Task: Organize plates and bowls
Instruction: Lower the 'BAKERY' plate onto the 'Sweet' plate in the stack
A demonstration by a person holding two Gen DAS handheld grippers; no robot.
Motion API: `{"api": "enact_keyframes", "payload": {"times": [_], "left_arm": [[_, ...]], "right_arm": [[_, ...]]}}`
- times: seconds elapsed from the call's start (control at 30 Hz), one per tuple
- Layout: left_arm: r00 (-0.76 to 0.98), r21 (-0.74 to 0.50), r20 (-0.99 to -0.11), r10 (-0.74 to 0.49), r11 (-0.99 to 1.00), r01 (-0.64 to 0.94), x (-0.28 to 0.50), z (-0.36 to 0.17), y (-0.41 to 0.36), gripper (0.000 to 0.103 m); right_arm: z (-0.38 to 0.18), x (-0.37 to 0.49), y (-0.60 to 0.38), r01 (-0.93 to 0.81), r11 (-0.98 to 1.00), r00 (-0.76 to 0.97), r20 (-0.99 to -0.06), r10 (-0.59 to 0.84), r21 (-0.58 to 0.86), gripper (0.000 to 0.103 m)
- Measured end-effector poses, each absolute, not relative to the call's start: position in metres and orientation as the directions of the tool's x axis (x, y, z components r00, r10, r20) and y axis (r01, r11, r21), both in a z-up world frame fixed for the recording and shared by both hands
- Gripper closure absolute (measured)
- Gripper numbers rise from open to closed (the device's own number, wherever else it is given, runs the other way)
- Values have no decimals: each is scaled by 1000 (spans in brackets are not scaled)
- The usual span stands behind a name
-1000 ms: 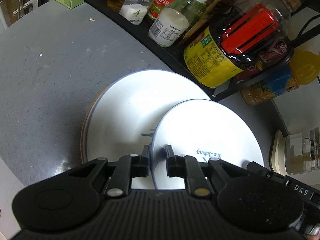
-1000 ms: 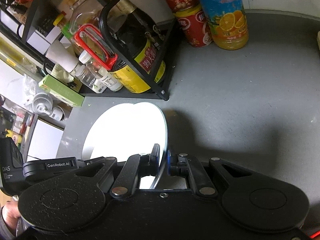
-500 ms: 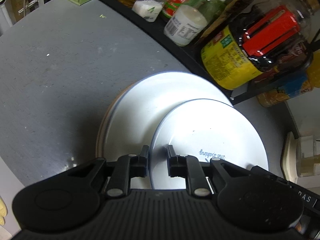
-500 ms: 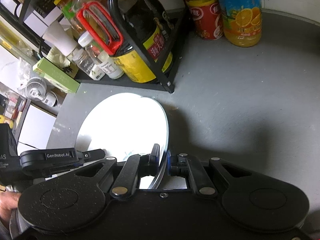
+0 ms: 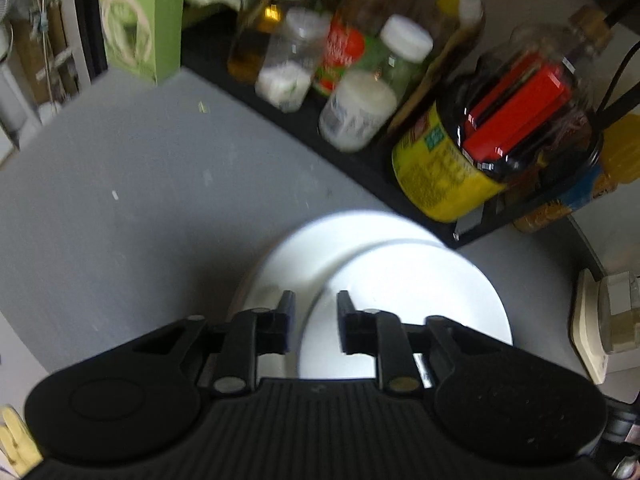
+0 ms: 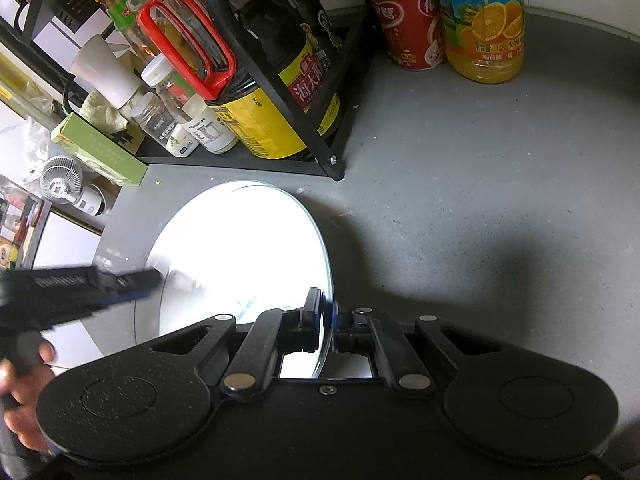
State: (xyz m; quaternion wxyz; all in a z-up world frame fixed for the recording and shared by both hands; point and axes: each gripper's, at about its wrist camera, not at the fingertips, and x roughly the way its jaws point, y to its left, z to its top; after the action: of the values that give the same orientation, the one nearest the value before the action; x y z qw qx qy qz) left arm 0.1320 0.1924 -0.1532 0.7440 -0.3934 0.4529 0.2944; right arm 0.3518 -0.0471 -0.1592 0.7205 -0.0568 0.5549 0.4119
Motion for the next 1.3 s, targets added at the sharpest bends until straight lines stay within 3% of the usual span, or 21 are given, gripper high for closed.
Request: {"api": "enact_keyframes", "payload": {"times": [0.07,0.2,0.3,0.47,0.73,0.93,1.3], "left_arm": [[403,-288,-907,120,520,-804,129,-148,196,56],[370,-253,-918,144,506,-824,121,-152,203,47],[356,-252,-926,129,493,-833,116,-160,203,47],[348,-261,-934,81,512,-819,114,-171,200,47],[345,-277,-938,39,512,-813,113,-185,199,47],[395,-332,-919,16,508,-794,112,-185,202,65],[411,-354,-911,-17,540,-763,112,-187,209,68]], "right_arm": [[-160,350,-46,-662,654,53,-849,526,365,97],[-163,347,-45,-661,661,56,-855,516,355,95],[-166,345,-44,-660,669,57,-864,500,343,92],[-169,345,-46,-639,692,71,-870,487,335,78],[-171,344,-46,-614,707,71,-868,491,350,78],[-173,341,-44,-604,713,67,-869,491,356,78],[-180,336,-40,-563,732,56,-866,498,384,78]]}}
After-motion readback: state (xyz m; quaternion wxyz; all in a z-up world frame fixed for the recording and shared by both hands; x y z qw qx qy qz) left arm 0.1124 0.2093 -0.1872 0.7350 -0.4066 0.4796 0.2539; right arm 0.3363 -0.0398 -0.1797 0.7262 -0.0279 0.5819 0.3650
